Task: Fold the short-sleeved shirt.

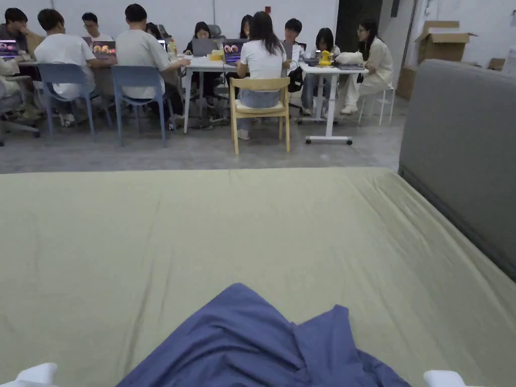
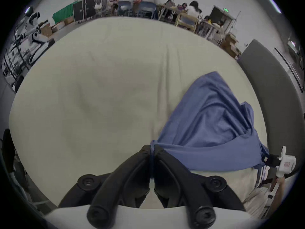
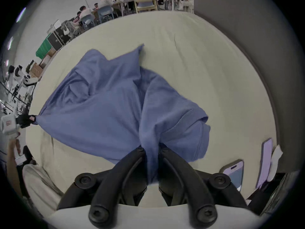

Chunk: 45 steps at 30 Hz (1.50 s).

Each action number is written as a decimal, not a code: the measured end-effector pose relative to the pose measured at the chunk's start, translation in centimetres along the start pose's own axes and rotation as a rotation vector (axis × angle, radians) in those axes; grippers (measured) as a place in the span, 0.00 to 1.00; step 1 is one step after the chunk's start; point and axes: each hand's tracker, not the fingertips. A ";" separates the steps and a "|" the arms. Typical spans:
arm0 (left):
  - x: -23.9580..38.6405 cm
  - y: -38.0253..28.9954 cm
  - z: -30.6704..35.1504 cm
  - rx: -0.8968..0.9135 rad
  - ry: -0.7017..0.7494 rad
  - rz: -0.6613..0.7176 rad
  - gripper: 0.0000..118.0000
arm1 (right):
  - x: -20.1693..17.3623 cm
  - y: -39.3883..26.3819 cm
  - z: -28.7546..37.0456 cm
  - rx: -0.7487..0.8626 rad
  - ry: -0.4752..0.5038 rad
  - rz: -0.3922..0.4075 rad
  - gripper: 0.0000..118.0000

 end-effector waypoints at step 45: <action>0.8 -3.6 -6.3 0.022 0.182 -0.031 0.88 | -6.6 -0.9 9.8 0.349 0.066 0.061 0.02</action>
